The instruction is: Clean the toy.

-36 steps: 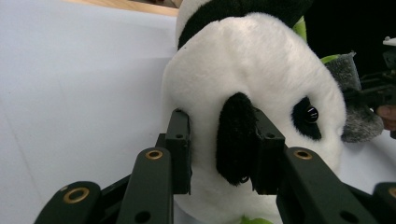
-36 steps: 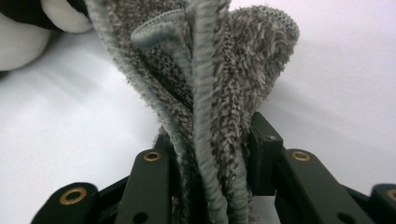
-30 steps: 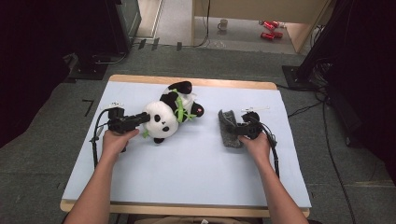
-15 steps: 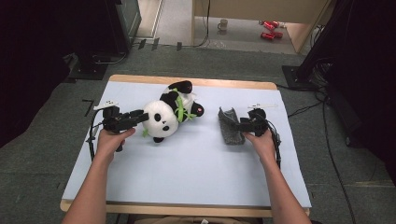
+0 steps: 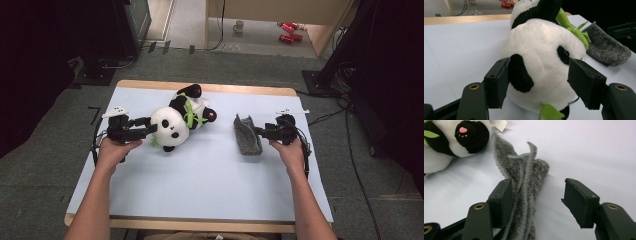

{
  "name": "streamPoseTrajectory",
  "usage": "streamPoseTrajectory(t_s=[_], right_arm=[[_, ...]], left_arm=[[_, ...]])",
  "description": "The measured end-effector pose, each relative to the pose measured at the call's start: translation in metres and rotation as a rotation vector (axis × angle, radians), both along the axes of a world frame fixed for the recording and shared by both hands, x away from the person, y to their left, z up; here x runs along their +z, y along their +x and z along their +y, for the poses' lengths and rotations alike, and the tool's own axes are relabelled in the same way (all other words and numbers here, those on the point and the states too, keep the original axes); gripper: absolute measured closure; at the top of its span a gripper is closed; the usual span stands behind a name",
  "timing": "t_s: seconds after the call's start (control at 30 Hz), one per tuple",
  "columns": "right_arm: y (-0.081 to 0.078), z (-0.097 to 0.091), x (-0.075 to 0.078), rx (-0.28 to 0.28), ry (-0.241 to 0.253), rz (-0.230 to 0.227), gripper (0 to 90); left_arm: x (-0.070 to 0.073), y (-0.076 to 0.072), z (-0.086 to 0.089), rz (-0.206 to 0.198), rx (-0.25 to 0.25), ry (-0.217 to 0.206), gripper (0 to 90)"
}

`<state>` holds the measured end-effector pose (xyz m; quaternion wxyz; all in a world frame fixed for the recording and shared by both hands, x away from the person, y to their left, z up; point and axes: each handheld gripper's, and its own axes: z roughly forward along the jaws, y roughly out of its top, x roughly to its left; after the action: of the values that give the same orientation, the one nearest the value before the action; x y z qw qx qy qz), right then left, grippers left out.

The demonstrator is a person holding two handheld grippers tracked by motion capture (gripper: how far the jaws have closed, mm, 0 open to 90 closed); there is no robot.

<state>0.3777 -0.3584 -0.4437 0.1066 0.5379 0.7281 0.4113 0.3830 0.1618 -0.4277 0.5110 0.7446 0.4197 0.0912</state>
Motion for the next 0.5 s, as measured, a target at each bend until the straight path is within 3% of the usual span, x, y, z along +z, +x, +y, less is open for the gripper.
streamPoseTrajectory(t_s=[0.2,0.37,0.5], right_arm=[[-0.005,-0.014,0.003,-0.024,0.004,-0.008,44.4],[-0.007,-0.031,0.005,-0.06,0.041,-0.007,46.8],[-0.007,-0.036,-0.001,-0.066,0.016,-0.006,47.4]], left_arm=[[0.004,-0.003,0.011,-0.016,0.015,0.008,33.9],[0.003,-0.008,0.019,-0.033,0.018,0.089,33.1],[-0.002,-0.012,0.024,-0.025,-0.003,0.114,32.7]])
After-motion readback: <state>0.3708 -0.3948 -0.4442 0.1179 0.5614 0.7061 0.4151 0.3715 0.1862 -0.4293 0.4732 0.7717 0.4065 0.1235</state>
